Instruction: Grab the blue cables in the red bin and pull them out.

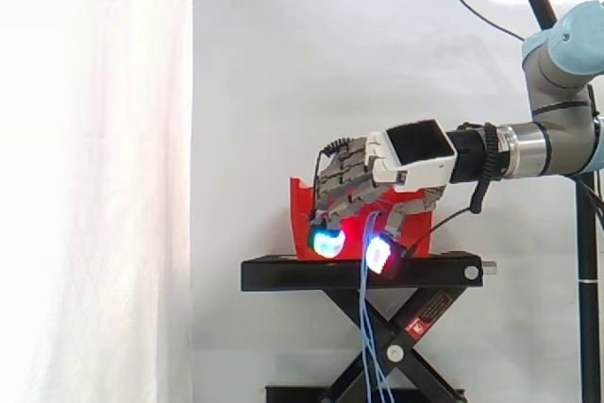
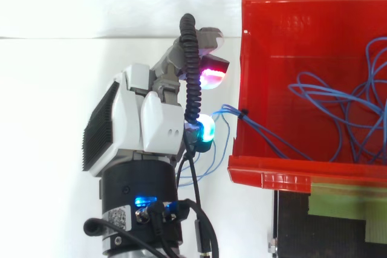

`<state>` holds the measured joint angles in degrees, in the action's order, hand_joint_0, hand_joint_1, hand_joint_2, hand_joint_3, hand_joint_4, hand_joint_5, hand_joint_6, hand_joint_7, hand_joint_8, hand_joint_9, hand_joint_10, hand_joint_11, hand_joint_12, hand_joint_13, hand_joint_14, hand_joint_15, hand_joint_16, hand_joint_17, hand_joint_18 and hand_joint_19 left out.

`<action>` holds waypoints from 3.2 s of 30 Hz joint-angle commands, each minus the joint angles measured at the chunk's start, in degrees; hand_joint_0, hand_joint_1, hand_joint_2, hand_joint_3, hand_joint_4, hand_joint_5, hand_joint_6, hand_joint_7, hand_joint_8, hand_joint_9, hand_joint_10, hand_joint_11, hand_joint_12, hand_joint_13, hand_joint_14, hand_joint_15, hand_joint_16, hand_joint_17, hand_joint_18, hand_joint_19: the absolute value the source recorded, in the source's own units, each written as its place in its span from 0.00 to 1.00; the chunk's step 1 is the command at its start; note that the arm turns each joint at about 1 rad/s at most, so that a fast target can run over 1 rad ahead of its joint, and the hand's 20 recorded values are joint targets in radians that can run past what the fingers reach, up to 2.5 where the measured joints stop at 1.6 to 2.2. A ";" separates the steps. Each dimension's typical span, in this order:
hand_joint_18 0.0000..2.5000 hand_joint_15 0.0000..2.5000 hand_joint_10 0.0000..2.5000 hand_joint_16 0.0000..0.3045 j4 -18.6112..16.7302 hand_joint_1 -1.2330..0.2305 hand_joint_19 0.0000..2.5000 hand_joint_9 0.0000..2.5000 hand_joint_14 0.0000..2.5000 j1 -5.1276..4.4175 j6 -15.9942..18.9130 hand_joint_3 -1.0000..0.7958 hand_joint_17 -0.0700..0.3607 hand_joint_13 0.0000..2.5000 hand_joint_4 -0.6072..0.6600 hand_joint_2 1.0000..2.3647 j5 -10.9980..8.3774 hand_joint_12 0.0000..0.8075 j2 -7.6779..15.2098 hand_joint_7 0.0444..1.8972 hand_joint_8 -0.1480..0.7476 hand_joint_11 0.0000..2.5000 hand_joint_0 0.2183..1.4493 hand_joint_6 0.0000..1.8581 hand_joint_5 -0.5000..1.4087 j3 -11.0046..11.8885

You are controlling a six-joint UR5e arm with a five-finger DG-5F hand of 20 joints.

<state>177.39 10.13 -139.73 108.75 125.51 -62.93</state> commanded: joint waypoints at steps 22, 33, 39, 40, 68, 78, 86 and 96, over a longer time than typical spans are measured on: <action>0.22 0.21 0.01 0.16 -0.29 0.23 0.29 0.29 0.01 -0.55 -0.06 0.00 0.41 0.24 0.60 0.00 -0.12 0.45 0.00 0.41 0.46 0.24 0.48 0.07 0.71 0.00; 0.22 0.22 0.01 0.15 -0.73 0.23 0.29 0.30 0.01 -0.55 0.03 0.00 0.41 0.24 0.52 0.00 -0.12 0.45 0.09 0.44 0.44 0.24 0.49 0.02 0.75 -1.58; 0.23 0.22 0.01 0.15 -1.08 0.23 0.29 0.30 0.01 -0.46 0.03 0.00 0.41 0.24 0.53 0.00 -0.03 0.45 0.00 0.43 0.44 0.24 0.49 0.00 0.75 -1.67; 0.23 0.21 0.01 0.15 -1.08 0.23 0.29 0.30 0.01 -0.38 0.03 0.00 0.41 0.24 0.53 0.00 -0.03 0.44 0.00 0.43 0.45 0.24 0.49 0.00 0.74 -1.67; 0.23 0.22 0.01 0.15 -3.63 0.23 0.29 0.30 0.01 -0.20 -0.14 0.00 0.40 0.25 0.54 0.00 0.23 0.44 0.00 0.45 0.45 0.24 0.49 0.00 0.76 -1.67; 0.23 0.21 0.01 0.15 -2.84 0.23 0.29 0.30 0.01 -0.02 -0.14 0.00 0.41 0.25 0.54 0.00 0.41 0.44 0.09 0.42 0.45 0.24 0.49 0.00 0.75 -1.67; 0.23 0.22 0.01 0.15 -2.31 0.23 0.29 0.30 0.01 -0.02 -0.14 0.00 0.41 0.25 0.54 0.00 0.41 0.44 0.00 0.42 0.45 0.24 0.49 0.00 0.74 -1.67; 0.23 0.22 0.01 0.15 -2.48 0.23 0.29 0.30 0.01 0.06 -0.14 0.00 0.41 0.25 0.54 0.00 0.41 0.44 0.00 0.42 0.45 0.24 0.49 0.00 0.74 -1.67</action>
<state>174.89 10.19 -139.88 109.16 125.52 -64.61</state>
